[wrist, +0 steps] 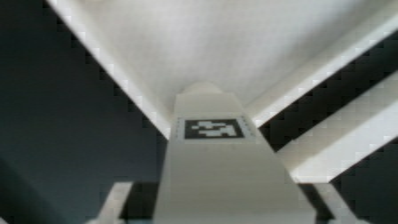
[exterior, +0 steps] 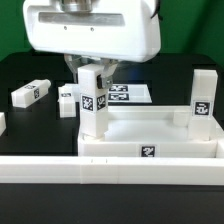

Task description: Assemble desk

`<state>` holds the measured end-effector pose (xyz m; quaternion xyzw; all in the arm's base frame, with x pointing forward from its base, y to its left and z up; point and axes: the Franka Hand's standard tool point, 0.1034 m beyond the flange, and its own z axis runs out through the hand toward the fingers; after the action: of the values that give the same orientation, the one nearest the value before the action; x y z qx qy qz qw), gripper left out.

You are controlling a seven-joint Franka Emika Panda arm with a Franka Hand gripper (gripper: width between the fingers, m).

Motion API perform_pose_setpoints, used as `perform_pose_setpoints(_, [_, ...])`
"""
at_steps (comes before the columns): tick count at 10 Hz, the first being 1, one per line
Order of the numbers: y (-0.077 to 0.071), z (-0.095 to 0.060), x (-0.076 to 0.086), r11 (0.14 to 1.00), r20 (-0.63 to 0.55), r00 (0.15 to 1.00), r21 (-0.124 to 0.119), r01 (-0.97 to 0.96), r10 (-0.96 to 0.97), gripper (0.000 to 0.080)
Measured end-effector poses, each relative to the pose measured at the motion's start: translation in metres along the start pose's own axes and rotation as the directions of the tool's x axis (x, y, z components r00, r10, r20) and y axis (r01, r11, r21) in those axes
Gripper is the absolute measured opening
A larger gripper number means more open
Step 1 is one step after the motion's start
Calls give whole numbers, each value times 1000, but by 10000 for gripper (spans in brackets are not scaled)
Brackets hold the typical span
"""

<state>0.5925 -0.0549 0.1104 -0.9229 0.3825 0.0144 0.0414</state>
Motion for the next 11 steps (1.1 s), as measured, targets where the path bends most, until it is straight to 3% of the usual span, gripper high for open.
perform_pose_setpoints(3, [-2, 0, 0, 975, 25, 975, 31, -222, 222, 290])
perform_pose_setpoints(5, [-2, 0, -1, 955, 32, 955, 34, -296, 295, 290])
perform_pose_setpoints(7, [-2, 0, -1, 972, 30, 972, 36, -232, 231, 524])
perform_pose_setpoints(8, [-2, 0, -1, 980, 27, 981, 29, -195, 194, 524])
perform_pose_setpoints(9, [-3, 0, 0, 994, 21, 995, 27, -102, 102, 621])
perform_pose_setpoints(11, [-4, 0, 0, 995, 12, 995, 24, 97, -97, 644])
